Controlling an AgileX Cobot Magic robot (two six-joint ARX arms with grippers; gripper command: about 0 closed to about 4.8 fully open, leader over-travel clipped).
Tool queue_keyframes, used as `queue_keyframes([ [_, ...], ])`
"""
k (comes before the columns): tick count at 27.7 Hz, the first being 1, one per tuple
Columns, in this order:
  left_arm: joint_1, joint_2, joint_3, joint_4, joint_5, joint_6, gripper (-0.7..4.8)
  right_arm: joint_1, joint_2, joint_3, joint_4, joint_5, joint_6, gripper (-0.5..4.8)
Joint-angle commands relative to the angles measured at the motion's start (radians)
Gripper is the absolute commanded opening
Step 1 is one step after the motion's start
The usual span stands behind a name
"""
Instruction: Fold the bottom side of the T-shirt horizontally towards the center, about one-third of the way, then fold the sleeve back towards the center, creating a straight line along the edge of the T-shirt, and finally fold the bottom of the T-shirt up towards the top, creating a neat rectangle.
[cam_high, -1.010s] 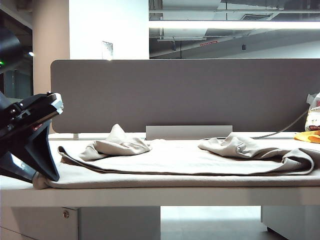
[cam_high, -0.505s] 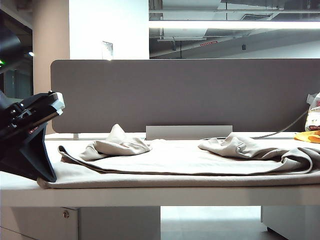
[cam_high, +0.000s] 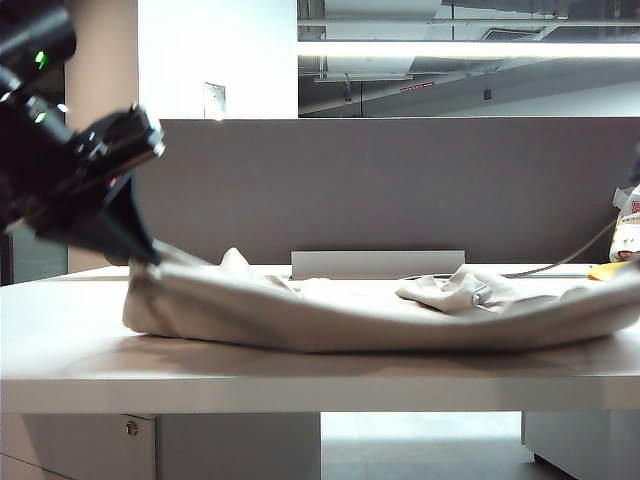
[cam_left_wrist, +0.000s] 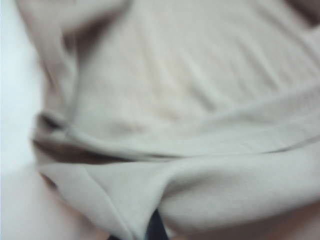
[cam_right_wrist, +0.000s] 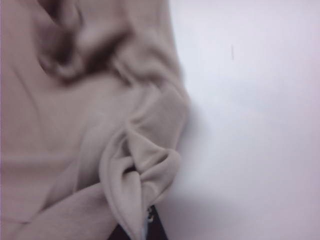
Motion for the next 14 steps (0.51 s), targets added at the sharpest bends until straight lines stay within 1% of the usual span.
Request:
queue_keyframes([
  [1,0.006,0.005,0.089,-0.032,-0.066,0.049,-0.06,0.001,-0.003,0.060,0.025,0.005,0.011,-0.02],
  [3,0.019,0.021,0.143,-0.051,-0.073,0.070,-0.06,0.001,-0.001,0.093,0.026,0.006,0.012,-0.02],
  [7,0.049,0.080,0.226,-0.055,-0.071,0.079,-0.06,0.001,0.024,0.161,0.040,0.009,0.034,-0.02],
  [14,0.082,0.267,0.409,-0.087,-0.071,0.125,-0.06,0.014,0.166,0.310,0.040,0.013,0.046,-0.02],
])
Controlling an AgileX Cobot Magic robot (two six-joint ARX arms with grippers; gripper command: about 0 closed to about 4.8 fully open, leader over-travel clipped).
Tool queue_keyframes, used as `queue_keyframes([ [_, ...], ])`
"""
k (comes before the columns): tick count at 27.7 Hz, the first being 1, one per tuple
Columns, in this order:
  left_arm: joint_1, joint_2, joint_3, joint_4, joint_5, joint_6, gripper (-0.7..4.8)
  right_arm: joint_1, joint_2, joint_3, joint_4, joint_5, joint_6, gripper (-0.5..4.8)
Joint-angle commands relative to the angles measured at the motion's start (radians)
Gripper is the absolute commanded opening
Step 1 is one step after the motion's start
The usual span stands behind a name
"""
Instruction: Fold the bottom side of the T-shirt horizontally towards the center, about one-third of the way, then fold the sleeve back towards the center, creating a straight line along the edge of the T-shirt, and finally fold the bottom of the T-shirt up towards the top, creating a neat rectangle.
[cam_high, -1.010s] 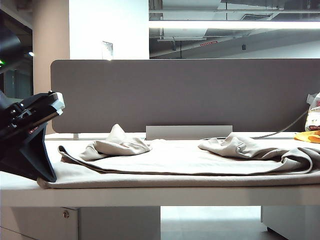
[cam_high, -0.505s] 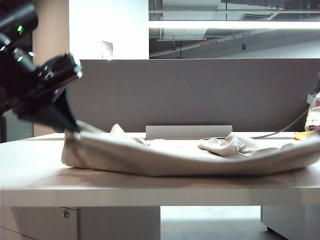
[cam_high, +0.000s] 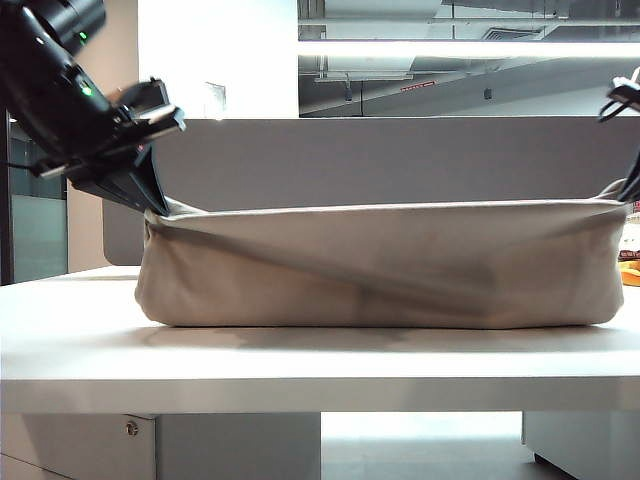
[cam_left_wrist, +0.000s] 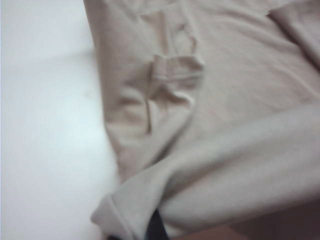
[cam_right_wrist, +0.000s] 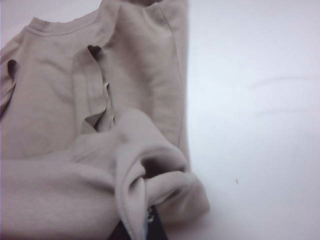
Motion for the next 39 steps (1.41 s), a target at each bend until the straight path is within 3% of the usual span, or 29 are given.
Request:
queue_keyframes([
  [1,0.005,0.098,0.106,0.003,-0.006,0.035,-0.06,0.008,0.098,0.100,0.016,0.008,0.010,-0.02],
  [11,0.006,0.366,0.469,-0.064,-0.039,0.057,-0.06,0.025,0.358,0.418,0.014,0.048,0.013,-0.02],
  [17,0.026,0.470,0.600,-0.094,-0.045,0.075,-0.06,0.025,0.456,0.528,0.006,0.053,0.014,-0.02],
  [35,0.055,0.566,0.648,0.032,-0.074,0.080,-0.03,0.027,0.570,0.607,0.123,0.087,0.013,-0.01],
  [37,0.055,0.567,0.648,0.035,-0.056,0.080,0.46,0.028,0.570,0.607,0.136,0.080,0.014,0.41],
  [39,0.055,0.569,0.648,0.034,-0.034,0.078,1.92,0.034,0.570,0.606,0.140,0.075,0.014,1.90],
])
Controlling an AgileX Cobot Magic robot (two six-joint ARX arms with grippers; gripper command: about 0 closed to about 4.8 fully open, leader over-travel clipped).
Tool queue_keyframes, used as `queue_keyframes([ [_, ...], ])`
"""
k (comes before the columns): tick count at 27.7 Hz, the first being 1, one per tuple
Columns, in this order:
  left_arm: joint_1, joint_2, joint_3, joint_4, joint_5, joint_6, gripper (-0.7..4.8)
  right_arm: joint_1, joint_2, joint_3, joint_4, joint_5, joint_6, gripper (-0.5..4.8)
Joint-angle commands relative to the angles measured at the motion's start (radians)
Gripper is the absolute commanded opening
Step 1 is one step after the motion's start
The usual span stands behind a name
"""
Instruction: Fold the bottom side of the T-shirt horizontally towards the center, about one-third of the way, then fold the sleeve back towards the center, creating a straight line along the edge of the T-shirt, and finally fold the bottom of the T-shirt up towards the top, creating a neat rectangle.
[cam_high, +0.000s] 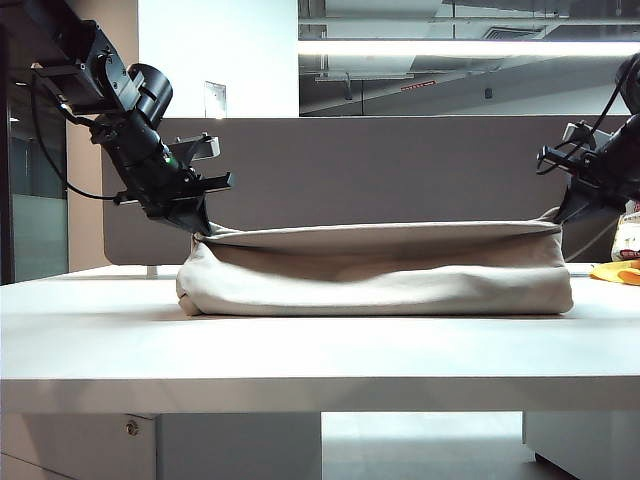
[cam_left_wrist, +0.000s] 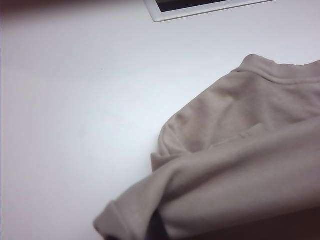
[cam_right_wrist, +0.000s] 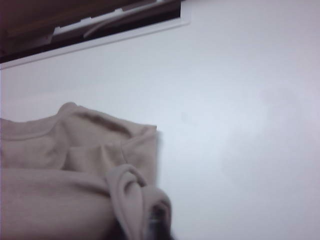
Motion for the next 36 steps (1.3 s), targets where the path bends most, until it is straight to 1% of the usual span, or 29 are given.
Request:
queue_keyframes([
  [1,0.005,0.000,0.003,0.014,0.014,0.000,2.62,0.008,-0.007,0.005,0.032,0.003,0.001,2.60],
  [2,0.005,0.000,0.003,0.012,0.014,0.000,3.44,0.010,-0.005,0.005,0.033,-0.001,0.001,3.37],
  [4,0.004,0.000,0.003,0.012,0.014,0.000,4.74,0.020,-0.004,0.005,0.036,-0.002,0.001,4.40],
  [5,0.004,0.000,0.003,0.013,0.015,0.000,4.79,0.022,-0.004,0.005,0.038,-0.009,0.000,4.79],
  [9,0.004,0.000,0.003,0.014,0.018,-0.005,4.79,0.032,-0.004,0.005,0.073,-0.066,-0.011,4.79],
  [10,0.004,-0.001,0.003,0.010,0.018,-0.018,4.79,0.034,-0.004,0.006,0.083,-0.080,-0.010,4.79],
  [12,0.005,-0.009,0.003,-0.008,0.014,-0.072,4.79,0.034,-0.006,0.006,0.077,-0.079,0.015,4.79],
  [13,0.006,-0.014,0.003,-0.015,0.018,-0.086,4.79,0.034,-0.011,0.006,0.061,-0.079,0.025,4.44],
  [14,0.006,-0.020,0.003,-0.026,0.018,-0.090,4.79,0.034,-0.014,0.005,0.036,-0.080,0.025,2.80],
  [15,0.007,-0.029,0.003,-0.040,0.018,-0.087,4.69,0.032,-0.016,0.005,0.015,-0.080,0.023,1.30],
  [16,0.007,-0.037,0.003,-0.050,0.018,-0.075,3.95,0.030,-0.017,0.006,-0.007,-0.080,0.021,0.12],
  [17,0.007,-0.049,0.003,-0.067,0.024,-0.054,3.23,0.028,-0.018,0.005,-0.030,-0.090,0.016,0.03],
  [19,0.007,-0.072,0.003,-0.098,0.041,-0.023,2.27,0.019,-0.019,0.005,-0.066,-0.102,0.016,-0.03],
  [20,0.007,-0.088,0.003,-0.117,0.040,-0.010,1.54,0.018,-0.021,0.005,-0.093,-0.101,0.014,-0.03],
  [21,0.007,-0.101,0.001,-0.128,0.040,-0.003,0.98,0.018,-0.026,0.005,-0.117,-0.100,0.000,-0.03],
  [22,0.007,-0.114,-0.002,-0.139,0.041,-0.002,0.54,0.018,-0.029,0.005,-0.138,-0.100,-0.017,-0.03],
  [24,0.007,-0.141,-0.007,-0.156,0.040,-0.001,0.35,0.018,-0.044,0.005,-0.189,-0.093,-0.074,-0.03],
  [26,0.007,-0.172,-0.021,-0.158,0.040,0.003,-0.03,0.020,-0.065,0.005,-0.238,-0.087,-0.121,-0.03],
  [29,0.006,-0.233,-0.073,-0.126,0.034,0.000,-0.06,0.021,-0.104,0.004,-0.283,-0.071,-0.132,-0.03],
  [32,0.006,-0.324,-0.163,-0.072,0.032,-0.011,-0.06,0.021,-0.156,0.001,-0.313,-0.071,-0.136,-0.03],
  [36,0.006,-0.488,-0.346,0.025,0.032,-0.069,-0.06,0.022,-0.275,-0.085,-0.294,-0.071,-0.136,-0.03],
])
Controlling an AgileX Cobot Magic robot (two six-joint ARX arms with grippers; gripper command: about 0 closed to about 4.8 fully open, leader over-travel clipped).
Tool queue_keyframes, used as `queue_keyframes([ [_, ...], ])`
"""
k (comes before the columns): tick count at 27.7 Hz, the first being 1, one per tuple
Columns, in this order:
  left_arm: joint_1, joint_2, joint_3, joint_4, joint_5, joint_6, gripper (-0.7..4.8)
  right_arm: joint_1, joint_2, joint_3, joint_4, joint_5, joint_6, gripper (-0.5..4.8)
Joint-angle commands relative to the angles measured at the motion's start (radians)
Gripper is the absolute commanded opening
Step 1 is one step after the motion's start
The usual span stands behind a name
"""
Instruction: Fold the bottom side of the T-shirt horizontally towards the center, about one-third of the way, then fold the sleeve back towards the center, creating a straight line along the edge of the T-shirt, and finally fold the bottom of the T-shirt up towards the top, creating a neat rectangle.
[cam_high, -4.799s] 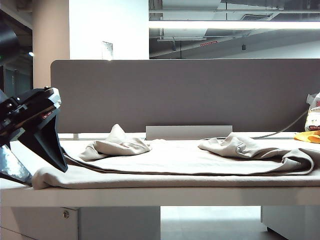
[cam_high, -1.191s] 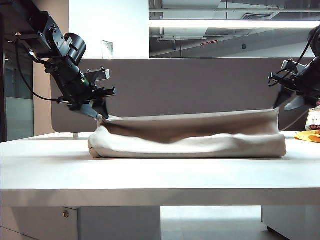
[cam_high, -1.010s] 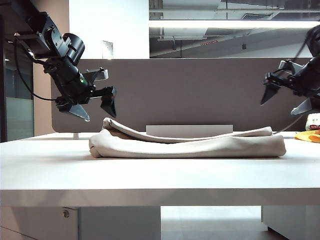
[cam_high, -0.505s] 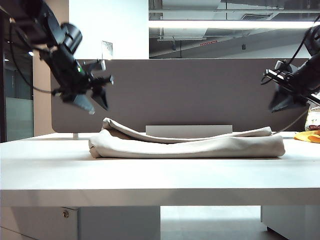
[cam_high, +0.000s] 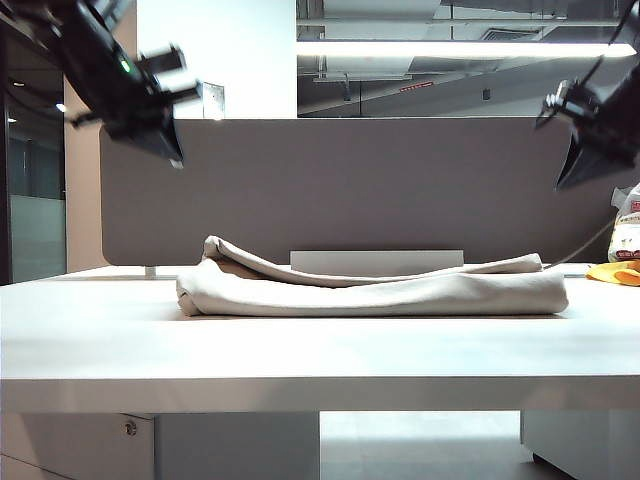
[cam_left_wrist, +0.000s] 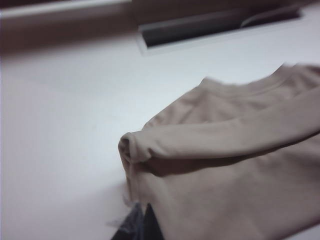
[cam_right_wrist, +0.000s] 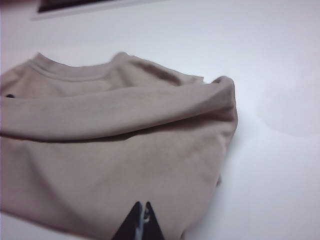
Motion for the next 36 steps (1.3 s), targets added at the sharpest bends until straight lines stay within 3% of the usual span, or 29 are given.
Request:
queue_keyframes([
  [1,-0.001,-0.130,-0.135,0.088,0.000,-0.047,-0.06,0.001,-0.117,-0.097,0.027,0.000,-0.005,-0.03],
  [10,-0.055,-0.478,-0.466,0.130,-0.091,-0.038,-0.06,0.024,-0.507,-0.581,0.278,0.000,0.013,-0.03],
  [23,-0.152,-0.968,-0.964,0.194,-0.143,-0.162,-0.06,0.051,-1.022,-1.204,0.562,0.007,0.087,-0.03],
  [29,-0.154,-1.251,-1.191,0.197,-0.157,-0.219,-0.06,0.051,-1.232,-1.426,0.610,0.052,0.135,-0.03],
  [36,-0.154,-1.548,-1.377,0.139,-0.159,-0.288,-0.06,0.062,-1.444,-1.559,0.594,0.098,0.186,-0.03],
])
